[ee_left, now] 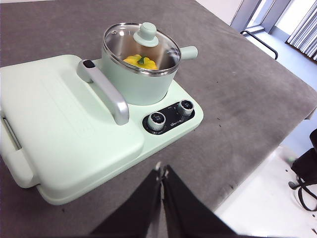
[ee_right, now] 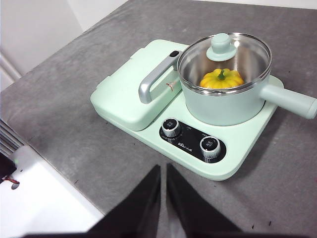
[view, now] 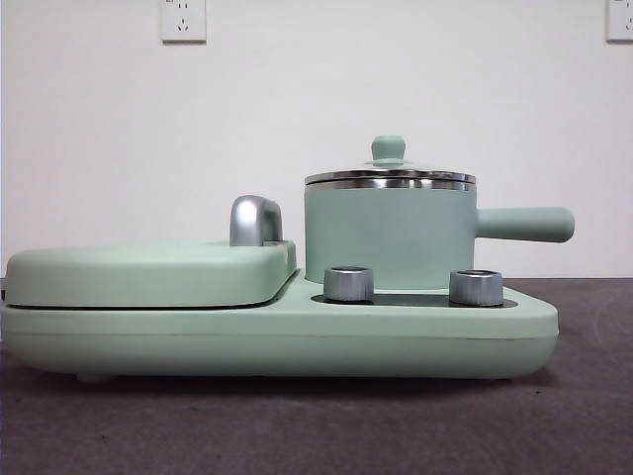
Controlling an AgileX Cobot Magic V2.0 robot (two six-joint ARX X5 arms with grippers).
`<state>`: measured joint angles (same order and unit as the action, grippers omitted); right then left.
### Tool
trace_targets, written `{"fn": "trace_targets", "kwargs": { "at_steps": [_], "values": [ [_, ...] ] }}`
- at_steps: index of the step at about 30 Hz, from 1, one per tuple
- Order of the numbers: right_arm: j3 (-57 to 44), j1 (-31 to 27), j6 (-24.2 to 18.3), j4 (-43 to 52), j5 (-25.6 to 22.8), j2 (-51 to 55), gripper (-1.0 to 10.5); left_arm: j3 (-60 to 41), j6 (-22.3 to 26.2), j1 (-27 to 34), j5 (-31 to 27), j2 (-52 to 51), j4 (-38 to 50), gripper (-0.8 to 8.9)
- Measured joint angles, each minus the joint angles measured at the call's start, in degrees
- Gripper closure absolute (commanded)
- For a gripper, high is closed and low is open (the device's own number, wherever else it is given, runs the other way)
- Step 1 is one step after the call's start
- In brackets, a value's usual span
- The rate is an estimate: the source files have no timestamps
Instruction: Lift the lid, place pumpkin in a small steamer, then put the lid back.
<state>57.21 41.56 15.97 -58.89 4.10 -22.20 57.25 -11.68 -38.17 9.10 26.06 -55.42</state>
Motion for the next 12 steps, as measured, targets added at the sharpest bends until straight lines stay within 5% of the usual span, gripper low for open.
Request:
{"fn": "trace_targets", "kwargs": {
  "at_steps": [6,12],
  "values": [
    [0.0,0.0,0.0,0.0,0.0,0.0,9.3,-1.3,0.0,4.9,0.0,-2.1,0.9,8.05],
    [0.0,0.0,0.0,0.0,0.0,0.0,9.3,-9.8,0.1,16.9,0.0,-7.0,6.3,8.05]
  ]
}}
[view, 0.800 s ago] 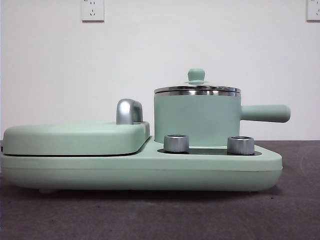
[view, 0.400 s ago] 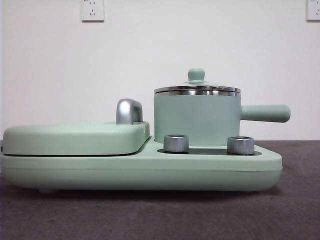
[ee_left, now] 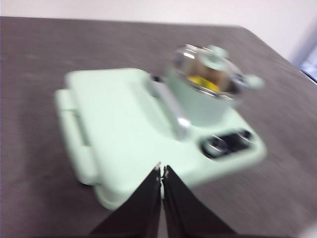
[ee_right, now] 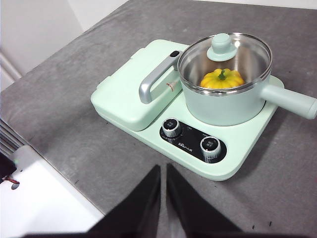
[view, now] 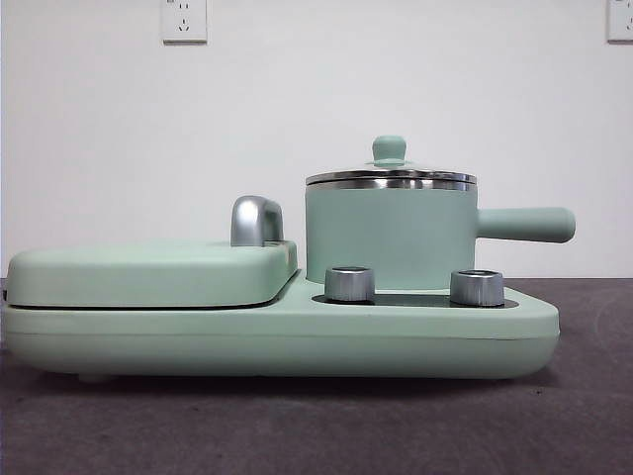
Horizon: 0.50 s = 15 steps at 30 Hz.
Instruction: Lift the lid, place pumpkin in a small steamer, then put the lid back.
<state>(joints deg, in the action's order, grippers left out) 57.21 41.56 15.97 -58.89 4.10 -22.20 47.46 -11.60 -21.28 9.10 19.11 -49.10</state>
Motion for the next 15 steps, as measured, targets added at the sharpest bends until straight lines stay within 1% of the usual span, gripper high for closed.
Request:
{"fn": "trace_targets", "kwargs": {
  "at_steps": [5,8,11,13,15],
  "values": [
    [0.0,0.0,0.0,0.0,0.0,0.0,9.3,-14.2,1.0,11.6,0.0,-4.8,13.5,8.05],
    [0.0,0.0,0.0,0.0,0.0,0.0,9.3,-23.2,1.3,16.6,0.0,-7.6,22.5,8.05],
    [0.0,0.0,0.0,0.0,0.0,0.0,9.3,-32.0,1.5,19.9,-0.1,-10.6,31.6,8.06],
    [0.0,0.0,0.0,0.0,0.0,0.0,9.3,-36.5,1.5,21.0,-0.1,-12.6,35.1,8.05],
    [0.0,0.0,0.0,0.0,0.0,0.0,9.3,-39.7,1.5,21.6,-0.2,-14.6,36.5,8.05]
  ]
}}
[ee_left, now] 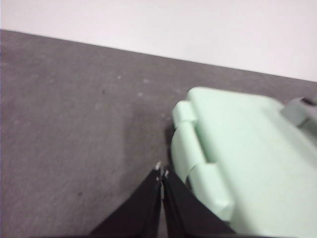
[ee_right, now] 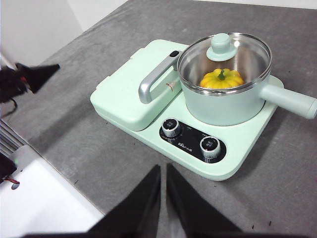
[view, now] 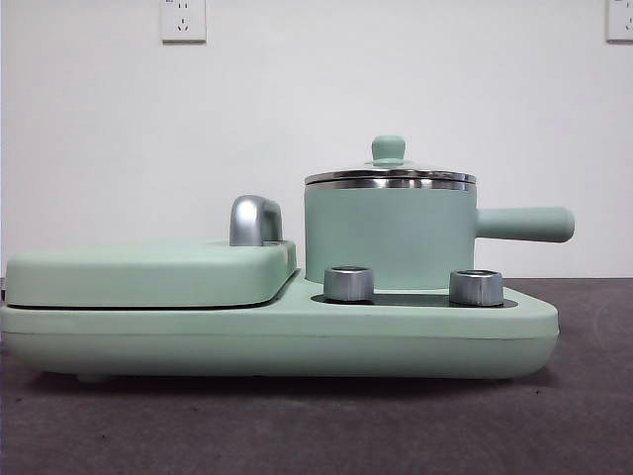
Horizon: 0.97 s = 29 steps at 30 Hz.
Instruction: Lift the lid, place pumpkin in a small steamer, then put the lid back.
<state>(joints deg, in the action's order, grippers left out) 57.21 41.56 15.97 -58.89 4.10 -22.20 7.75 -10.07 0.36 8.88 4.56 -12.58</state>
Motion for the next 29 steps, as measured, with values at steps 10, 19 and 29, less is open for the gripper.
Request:
{"fn": "trace_targets", "kwargs": {
  "at_steps": [10,19,29],
  "values": [
    [0.0,0.0,0.0,0.0,0.0,0.0,9.3,-4.9,0.0,0.3,-4.7,-4.3,0.8,8.05],
    [0.0,0.0,0.0,0.0,0.0,0.0,9.3,-5.9,0.0,0.4,-5.0,-4.3,2.4,8.06],
    [0.0,0.0,0.0,0.0,0.0,0.0,9.3,-5.9,0.0,0.4,-5.0,-4.3,2.4,8.06]
  ]
}}
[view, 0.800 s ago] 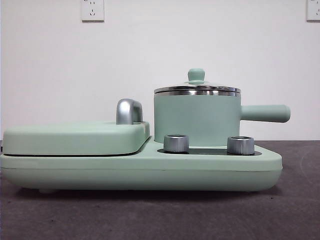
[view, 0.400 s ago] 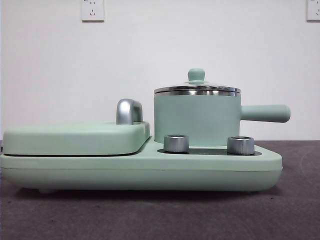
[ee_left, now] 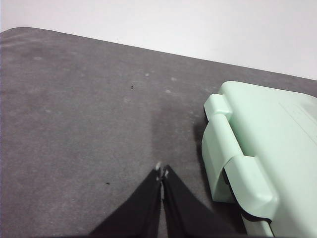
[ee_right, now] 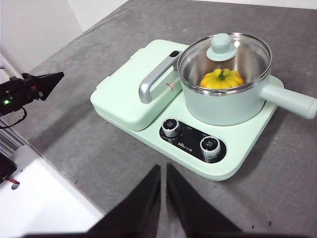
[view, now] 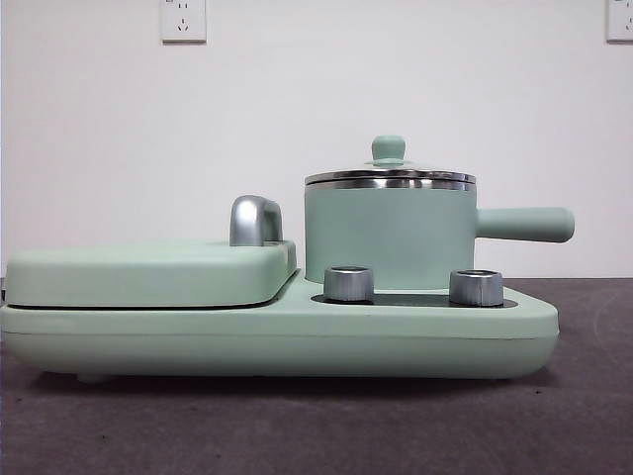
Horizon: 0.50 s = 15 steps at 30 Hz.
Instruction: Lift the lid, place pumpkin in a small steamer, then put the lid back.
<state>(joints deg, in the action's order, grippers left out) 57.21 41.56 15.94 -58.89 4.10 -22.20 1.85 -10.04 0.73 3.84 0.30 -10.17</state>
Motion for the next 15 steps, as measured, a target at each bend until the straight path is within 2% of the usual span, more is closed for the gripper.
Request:
{"fn": "trace_targets", "kwargs": {
  "at_steps": [15],
  "values": [
    [0.0,-0.6,0.0,0.0,0.1,0.0,9.3,0.0,0.0,0.0,0.0,0.0,0.0,8.06]
  ]
}}
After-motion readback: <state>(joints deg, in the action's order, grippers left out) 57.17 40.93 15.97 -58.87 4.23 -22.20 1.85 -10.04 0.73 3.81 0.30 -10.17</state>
